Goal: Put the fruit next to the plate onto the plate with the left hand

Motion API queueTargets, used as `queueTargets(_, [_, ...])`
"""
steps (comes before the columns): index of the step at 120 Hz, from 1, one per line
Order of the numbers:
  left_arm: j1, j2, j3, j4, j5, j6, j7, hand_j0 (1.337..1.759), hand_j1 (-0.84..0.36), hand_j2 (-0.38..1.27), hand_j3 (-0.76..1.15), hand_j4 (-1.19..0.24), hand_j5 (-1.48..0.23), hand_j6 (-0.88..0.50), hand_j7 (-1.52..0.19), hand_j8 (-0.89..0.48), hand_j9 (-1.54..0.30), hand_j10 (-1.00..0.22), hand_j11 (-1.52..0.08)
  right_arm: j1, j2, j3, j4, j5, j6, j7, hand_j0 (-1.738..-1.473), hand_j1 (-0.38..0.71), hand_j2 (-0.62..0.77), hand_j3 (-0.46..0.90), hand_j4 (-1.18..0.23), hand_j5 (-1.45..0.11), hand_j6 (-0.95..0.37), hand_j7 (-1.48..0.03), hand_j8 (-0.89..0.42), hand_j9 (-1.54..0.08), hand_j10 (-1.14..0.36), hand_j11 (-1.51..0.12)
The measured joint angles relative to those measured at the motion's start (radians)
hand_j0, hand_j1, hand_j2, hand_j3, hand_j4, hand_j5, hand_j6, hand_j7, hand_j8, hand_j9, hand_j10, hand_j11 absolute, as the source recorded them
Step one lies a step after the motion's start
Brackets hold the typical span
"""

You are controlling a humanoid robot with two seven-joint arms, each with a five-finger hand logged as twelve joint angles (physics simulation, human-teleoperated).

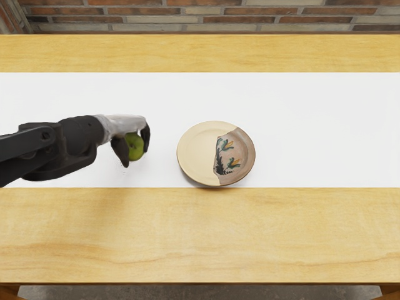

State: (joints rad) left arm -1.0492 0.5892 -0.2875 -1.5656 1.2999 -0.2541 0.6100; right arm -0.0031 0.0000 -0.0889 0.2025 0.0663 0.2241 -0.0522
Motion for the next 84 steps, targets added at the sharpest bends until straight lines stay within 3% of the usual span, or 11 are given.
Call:
queueTargets(4, [0.0, -0.001, -0.028, 0.013, -0.043, -0.001, 0.0, 1.652, -0.26, 0.34, 0.0, -0.74, -1.05, -0.32, -0.95, -0.26, -1.01, -0.48, -1.04, 0.0, 0.0, 0.0, 0.0, 0.0, 0.0, 0.0, -1.658, -0.33, 0.0, 0.0, -0.01, -0.02, -0.01, -0.02, -0.01, -0.02, -0.01, -0.02])
queueTargets(16, [-0.005, -0.004, -0.12, 0.036, -0.16, 0.0, 0.0, 1.652, -0.23, 0.22, 0.0, -0.74, -1.05, -0.32, -0.98, -0.26, -1.02, -0.48, -1.04, 0.0, 0.0, 0.0, 0.0, 0.0, 0.0, 0.0, -1.658, -0.33, 0.0, 0.0, -0.01, -0.02, -0.01, -0.02, -0.01, -0.02, -0.01, -0.02])
queueTargets(29, [-0.002, -0.019, -0.229, 0.052, -0.278, -0.001, 0.0, 1.652, -0.27, 0.33, 0.0, -0.72, -1.06, -0.29, -0.99, -0.26, -1.02, -0.49, -1.04, 0.0, 0.0, 0.0, 0.0, 0.0, 0.0, 0.0, -1.658, -0.33, 0.0, 0.0, -0.01, -0.02, -0.01, -0.02, -0.01, -0.02, -0.01, -0.02])
queueTargets(48, [-0.006, -0.144, -0.322, 0.088, -0.342, -0.002, 0.0, 1.653, -0.29, 0.43, 0.0, -0.71, -1.07, -0.29, -1.01, -0.25, -1.02, -0.48, -1.03, -0.001, 0.0, -0.001, 0.0, 0.0, 0.0, 0.0, -1.658, -0.33, 0.0, 0.0, -0.01, -0.02, -0.01, -0.02, -0.01, -0.02, -0.01, -0.02])
queueTargets(65, [-0.047, -0.244, -0.321, 0.112, -0.279, -0.004, 0.0, 1.653, -0.26, 0.44, 0.0, -0.72, -1.08, -0.31, -1.03, -0.29, -1.03, -0.51, -1.03, -0.001, 0.0, -0.001, 0.0, 0.0, 0.0, 0.0, -1.658, -0.33, 0.0, 0.0, -0.01, -0.02, -0.01, -0.02, -0.01, -0.02, -0.01, -0.02])
queueTargets(72, [-0.084, -0.269, -0.284, 0.116, -0.234, -0.003, 0.001, 1.653, -0.27, 0.52, 0.0, -0.73, -1.07, -0.34, -1.04, -0.33, -1.03, -0.56, -1.03, -0.001, 0.0, -0.002, 0.0, 0.0, 0.0, 0.0, -1.658, -0.33, 0.0, 0.0, -0.01, -0.02, -0.01, -0.02, -0.01, -0.02, -0.01, -0.02])
queueTargets(84, [-0.07, -0.312, -0.232, 0.143, -0.187, -0.001, 0.0, 1.654, -0.32, 0.63, 0.0, -0.73, -1.08, -0.33, -1.05, -0.31, -1.03, -0.54, -1.03, -0.001, 0.0, -0.002, -0.001, 0.0, 0.0, 0.0, -1.658, -0.33, 0.0, 0.0, -0.01, -0.02, -0.01, -0.02, -0.01, -0.02, -0.01, -0.02])
